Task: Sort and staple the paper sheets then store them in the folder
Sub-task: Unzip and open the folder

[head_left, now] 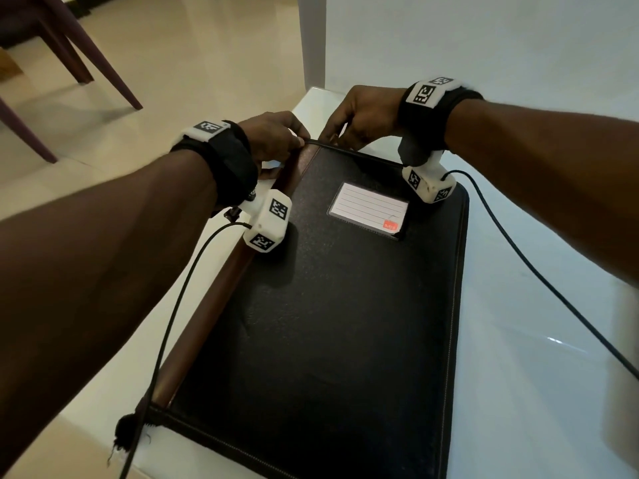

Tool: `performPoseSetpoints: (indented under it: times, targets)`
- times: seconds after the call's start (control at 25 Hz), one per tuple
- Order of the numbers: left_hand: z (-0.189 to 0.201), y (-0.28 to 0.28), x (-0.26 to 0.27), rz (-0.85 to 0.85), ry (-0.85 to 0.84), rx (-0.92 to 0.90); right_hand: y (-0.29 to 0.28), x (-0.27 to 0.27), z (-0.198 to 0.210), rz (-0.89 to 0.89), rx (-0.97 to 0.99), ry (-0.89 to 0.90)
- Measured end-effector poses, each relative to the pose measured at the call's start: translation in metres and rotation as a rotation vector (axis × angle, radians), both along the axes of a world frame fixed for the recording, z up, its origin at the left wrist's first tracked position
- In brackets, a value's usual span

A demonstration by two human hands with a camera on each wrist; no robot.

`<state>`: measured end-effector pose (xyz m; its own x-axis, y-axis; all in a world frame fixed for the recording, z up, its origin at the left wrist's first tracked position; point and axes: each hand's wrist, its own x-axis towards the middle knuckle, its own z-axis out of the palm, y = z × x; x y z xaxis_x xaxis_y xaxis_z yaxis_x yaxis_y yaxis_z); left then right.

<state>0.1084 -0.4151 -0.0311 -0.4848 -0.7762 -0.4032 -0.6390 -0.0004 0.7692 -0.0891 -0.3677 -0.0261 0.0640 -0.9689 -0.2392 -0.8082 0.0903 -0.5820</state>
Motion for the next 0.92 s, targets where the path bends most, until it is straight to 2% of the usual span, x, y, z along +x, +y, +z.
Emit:
performPoseSetpoints:
  times: [0.16, 0.4, 0.8, 0.92]
  targets:
    - [-0.001, -0.003, 0.001, -0.008, 0.007, 0.010, -0.006, -0.001, 0.000, 0.008, -0.017, 0.065]
    - [-0.004, -0.006, 0.002, 0.010, 0.007, 0.042, -0.012, 0.003, 0.000, -0.041, 0.047, -0.038]
    - [-0.002, -0.003, 0.001, 0.015, 0.013, 0.057, -0.005, 0.001, -0.002, 0.040, 0.002, 0.106]
    - [-0.003, -0.003, 0.000, 0.019, 0.021, 0.067, -0.003, -0.003, 0.000, -0.010, 0.045, 0.021]
